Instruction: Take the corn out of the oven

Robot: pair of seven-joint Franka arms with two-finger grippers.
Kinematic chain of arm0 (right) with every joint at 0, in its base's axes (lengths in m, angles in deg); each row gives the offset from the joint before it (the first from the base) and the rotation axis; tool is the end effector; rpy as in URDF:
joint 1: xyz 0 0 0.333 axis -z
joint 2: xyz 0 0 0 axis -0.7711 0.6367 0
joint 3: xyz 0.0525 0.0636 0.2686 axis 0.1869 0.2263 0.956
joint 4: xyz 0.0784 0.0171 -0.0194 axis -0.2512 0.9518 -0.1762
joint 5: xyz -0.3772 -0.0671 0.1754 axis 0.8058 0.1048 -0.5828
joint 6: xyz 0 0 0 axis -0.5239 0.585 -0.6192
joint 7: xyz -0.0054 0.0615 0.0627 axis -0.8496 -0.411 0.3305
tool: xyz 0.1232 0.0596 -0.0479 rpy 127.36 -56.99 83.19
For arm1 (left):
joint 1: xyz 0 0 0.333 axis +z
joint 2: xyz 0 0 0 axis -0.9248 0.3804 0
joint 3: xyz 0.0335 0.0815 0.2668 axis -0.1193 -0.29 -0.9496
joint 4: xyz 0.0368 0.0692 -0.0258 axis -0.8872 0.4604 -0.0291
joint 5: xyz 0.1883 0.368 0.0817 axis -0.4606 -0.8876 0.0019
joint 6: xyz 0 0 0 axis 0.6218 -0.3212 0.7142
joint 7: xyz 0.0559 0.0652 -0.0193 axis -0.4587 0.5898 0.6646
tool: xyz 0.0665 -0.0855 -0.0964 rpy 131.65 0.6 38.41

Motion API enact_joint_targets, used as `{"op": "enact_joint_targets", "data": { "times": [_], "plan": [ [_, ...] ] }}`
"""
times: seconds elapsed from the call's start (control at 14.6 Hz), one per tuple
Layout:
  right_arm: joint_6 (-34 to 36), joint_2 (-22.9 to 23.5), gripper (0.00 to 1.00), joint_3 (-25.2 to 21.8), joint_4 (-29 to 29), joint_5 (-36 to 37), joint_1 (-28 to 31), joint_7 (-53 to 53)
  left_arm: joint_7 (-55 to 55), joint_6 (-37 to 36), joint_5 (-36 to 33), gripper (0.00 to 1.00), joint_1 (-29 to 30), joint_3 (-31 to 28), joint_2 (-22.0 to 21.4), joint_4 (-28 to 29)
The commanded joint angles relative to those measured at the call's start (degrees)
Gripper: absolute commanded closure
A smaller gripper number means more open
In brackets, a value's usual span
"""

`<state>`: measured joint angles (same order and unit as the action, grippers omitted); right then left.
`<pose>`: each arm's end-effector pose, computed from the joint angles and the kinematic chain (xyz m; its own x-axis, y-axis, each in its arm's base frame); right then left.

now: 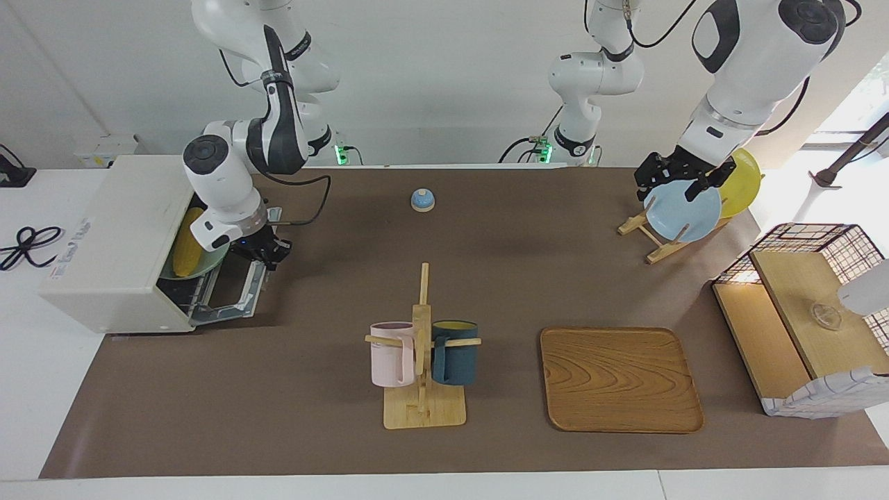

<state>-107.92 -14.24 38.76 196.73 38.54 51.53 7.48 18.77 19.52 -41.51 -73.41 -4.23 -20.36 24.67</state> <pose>0.5435 0.0062 0.2473 0.9968 -0.0783 -0.0178 -0.0779 -0.9968 0.0188 0.5659 -0.0744 0.5172 0.9956 -0.0750 -0.0556 -0.0730 -0.9966 0.0388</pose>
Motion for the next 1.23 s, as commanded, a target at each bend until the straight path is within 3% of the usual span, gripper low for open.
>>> {"op": "enact_joint_targets", "data": {
  "times": [0.0, 0.41, 0.55, 0.68, 0.89, 0.96, 1.03, 1.16],
  "plan": [
    [-5.46, 2.62, 1.00, -1.25, 1.72, 1.91, 1.90, -0.20, -0.39, 0.44, -1.17, 0.00, 0.41, 0.39, -0.64, 0.80],
    [-5.29, 3.59, 1.00, -0.81, 0.50, 1.47, -2.22, -7.49, -0.39, 0.44, -1.17, 0.00, 0.41, 0.39, -0.64, 0.80],
    [-3.54, 3.85, 1.00, -0.81, -0.91, -2.29, -3.45, -8.02, -0.39, 0.44, -1.17, 0.00, 0.41, 0.39, -0.64, 0.80],
    [2.67, 2.54, 1.00, -0.54, -4.06, -3.19, -5.46, -8.11, -0.39, 0.44, -1.17, 0.00, 0.41, 0.39, -0.64, 0.80],
    [15.78, -0.35, 0.99, -0.98, -10.39, -2.93, -3.64, -7.50, -0.39, 0.44, -1.17, 0.00, 0.41, 0.39, -0.64, 0.80],
    [17.64, -1.67, 0.88, -1.07, -10.75, -2.23, -2.50, -7.50, -0.39, 0.44, -1.17, 0.00, 0.41, 0.39, -0.64, 0.80],
    [18.35, -2.55, 0.69, -1.07, -10.67, -1.79, -1.10, -7.58, -0.39, 0.44, -1.17, 0.00, 0.41, 0.39, -0.64, 0.80],
    [18.80, -3.00, 0.47, -1.07, -9.62, -0.30, 1.28, -7.50, -0.39, 0.44, -1.17, 0.00, 0.41, 0.39, -0.64, 0.80]
  ]
}}
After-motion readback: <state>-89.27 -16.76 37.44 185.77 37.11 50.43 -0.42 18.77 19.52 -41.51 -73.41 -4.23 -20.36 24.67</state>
